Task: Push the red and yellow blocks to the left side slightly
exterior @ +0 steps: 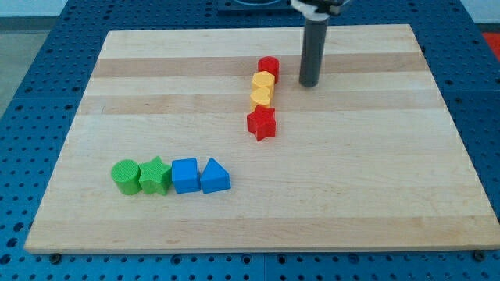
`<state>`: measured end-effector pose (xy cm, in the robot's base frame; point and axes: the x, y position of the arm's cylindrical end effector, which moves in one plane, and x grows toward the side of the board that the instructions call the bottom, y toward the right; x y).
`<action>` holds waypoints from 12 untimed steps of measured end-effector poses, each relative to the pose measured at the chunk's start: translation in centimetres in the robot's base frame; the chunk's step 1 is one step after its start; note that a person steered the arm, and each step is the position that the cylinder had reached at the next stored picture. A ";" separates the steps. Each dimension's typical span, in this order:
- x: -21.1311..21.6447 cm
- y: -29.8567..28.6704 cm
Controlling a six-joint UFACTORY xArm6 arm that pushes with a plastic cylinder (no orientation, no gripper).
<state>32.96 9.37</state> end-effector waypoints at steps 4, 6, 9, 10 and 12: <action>-13.8 18.1; -13.8 21.1; -7.8 11.4; -5.3 7.8; -2.0 0.8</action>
<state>30.96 10.13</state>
